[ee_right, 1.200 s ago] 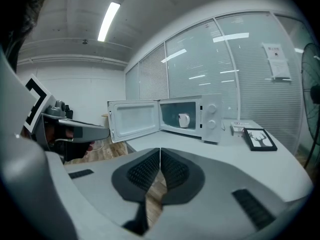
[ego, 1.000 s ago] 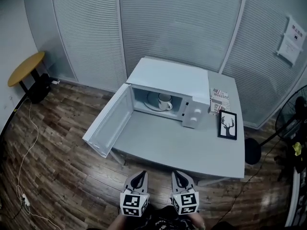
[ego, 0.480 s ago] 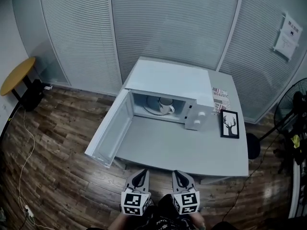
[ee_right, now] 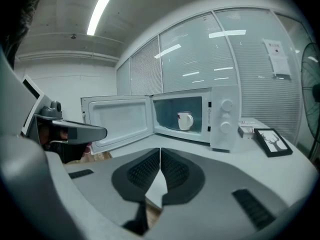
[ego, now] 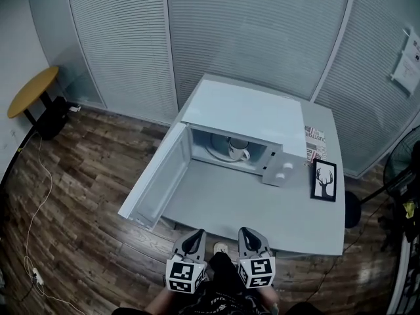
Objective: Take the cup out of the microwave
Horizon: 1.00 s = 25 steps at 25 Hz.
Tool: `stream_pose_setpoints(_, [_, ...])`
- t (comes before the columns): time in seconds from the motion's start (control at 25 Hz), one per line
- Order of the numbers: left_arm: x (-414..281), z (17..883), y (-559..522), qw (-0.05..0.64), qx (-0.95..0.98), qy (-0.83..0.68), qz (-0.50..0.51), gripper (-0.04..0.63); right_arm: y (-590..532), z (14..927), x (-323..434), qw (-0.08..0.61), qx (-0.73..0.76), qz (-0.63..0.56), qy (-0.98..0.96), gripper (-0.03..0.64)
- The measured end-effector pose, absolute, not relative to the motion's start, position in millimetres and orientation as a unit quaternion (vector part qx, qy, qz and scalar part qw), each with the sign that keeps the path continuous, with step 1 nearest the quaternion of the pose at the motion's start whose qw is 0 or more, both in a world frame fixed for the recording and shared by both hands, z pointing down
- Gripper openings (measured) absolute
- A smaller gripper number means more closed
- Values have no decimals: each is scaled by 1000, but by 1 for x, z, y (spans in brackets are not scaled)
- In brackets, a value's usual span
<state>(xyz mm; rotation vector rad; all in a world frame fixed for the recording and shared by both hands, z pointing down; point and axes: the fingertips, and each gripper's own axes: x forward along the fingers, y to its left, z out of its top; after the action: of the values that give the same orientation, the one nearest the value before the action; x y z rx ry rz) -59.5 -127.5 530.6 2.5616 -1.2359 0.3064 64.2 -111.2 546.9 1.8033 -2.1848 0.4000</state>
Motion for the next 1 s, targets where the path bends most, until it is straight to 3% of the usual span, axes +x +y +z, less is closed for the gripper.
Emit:
stream_pose_setpoints(0.52, [-42,526,-192,151,873,-452,102,7,-197,531,91,127,612,129,-770,14])
stream_pose_setpoints(0.64, [-39,527,-204,152,870,-458,101,7,-214,531,97,128,607,134,-773,101])
stream_pose_setpoints(1.0, [-31,533,-228,156,866,-462,114,6,-260,523,113,112,607,127,-777,178])
